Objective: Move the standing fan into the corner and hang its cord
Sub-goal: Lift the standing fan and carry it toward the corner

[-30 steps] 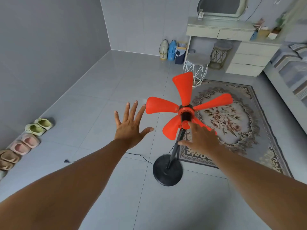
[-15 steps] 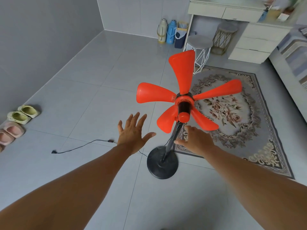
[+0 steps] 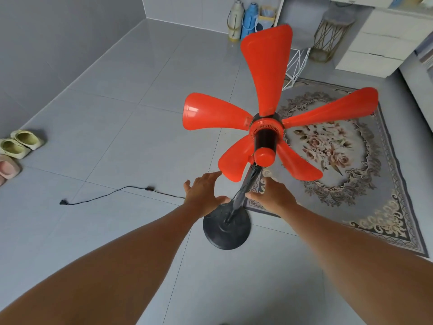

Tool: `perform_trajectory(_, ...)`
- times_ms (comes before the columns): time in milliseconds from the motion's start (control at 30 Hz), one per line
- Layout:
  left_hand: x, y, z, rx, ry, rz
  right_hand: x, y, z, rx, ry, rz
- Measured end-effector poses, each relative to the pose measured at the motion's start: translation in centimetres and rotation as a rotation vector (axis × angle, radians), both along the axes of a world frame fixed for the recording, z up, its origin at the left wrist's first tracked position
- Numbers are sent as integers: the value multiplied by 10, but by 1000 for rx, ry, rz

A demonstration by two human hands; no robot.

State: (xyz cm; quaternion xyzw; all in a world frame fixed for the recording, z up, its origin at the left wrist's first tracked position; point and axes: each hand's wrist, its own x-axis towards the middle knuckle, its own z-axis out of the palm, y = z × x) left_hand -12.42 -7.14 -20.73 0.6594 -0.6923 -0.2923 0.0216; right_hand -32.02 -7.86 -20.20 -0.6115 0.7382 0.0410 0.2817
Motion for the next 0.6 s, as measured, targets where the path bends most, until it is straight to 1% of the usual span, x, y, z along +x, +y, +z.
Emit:
perform_trajectory(100,-10,-5,-17,44,47,51,3,-6,-17,-31,-33,-27)
perform_trajectory(333,-26,-14,-56,89,141,168,8,-24,-44,-79,-205,-139)
perform_trajectory(600,-39,-18,-84,123,251,278,10,-39,-65,-140,-304,-204)
